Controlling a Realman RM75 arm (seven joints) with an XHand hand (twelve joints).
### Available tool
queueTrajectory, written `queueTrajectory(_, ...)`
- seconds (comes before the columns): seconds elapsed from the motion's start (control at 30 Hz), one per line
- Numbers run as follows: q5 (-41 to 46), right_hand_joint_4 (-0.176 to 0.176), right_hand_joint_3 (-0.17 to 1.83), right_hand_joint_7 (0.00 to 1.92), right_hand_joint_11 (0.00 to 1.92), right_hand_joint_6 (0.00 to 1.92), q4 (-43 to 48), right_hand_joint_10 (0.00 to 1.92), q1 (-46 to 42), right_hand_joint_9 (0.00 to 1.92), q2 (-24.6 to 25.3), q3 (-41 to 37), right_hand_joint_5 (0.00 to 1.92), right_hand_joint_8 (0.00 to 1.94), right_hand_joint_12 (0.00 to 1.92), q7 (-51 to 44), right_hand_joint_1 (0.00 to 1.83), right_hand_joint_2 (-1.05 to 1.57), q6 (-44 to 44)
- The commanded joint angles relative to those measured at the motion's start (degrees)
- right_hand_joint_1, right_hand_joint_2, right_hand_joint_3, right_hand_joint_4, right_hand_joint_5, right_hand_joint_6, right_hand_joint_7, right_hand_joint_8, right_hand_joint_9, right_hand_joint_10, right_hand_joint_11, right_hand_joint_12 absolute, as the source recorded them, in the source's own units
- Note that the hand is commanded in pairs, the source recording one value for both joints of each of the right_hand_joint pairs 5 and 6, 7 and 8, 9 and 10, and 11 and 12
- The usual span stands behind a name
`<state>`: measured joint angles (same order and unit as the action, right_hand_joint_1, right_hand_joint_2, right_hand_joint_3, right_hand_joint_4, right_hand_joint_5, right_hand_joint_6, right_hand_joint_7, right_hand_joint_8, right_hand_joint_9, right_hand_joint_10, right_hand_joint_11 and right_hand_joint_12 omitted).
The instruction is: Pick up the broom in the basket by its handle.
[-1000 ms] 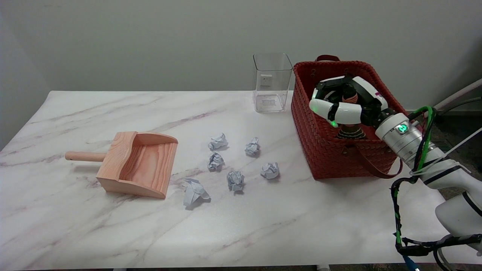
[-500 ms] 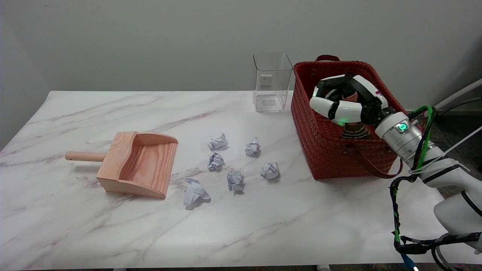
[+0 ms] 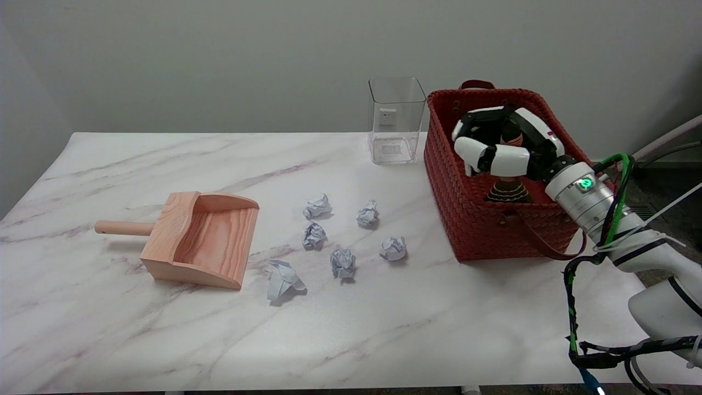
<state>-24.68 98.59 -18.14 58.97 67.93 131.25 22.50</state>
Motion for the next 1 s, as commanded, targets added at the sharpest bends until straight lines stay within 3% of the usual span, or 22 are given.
queueTrajectory(0.03, 0.99, 0.000, 0.88, 1.26, 1.08, 0.80, -0.55, 1.27, 0.31, 1.27, 0.05, 0.34, 0.80, 1.26, 1.08, -0.12, 1.07, 0.46, 0.88)
queueTrajectory(0.17, 1.05, 0.000, 0.95, 1.17, 0.95, 0.68, -0.55, 1.12, 0.07, 1.12, 0.20, 0.34, 0.68, 1.17, 0.95, -0.12, 1.08, 0.36, 1.31)
queueTrajectory(0.43, 1.07, 0.000, 1.06, 1.06, 0.74, 0.63, -0.55, 0.91, -0.49, 0.91, 0.59, 0.34, 0.63, 1.06, 0.74, -0.12, 1.09, 0.23, 1.94)
queueTrajectory(0.73, 2.39, 0.000, 1.07, 1.02, 0.69, 0.60, -0.55, 0.88, -1.57, 0.88, 1.08, -0.05, 0.60, 1.02, 0.69, -0.12, 1.09, 0.19, 3.40)
queueTrajectory(1.0, 3.00, 0.000, 1.06, 0.98, 0.81, 0.57, -0.28, 0.88, -3.26, 0.88, 2.10, -1.07, 0.57, 0.98, 0.81, -0.12, 1.08, 0.17, 4.10)
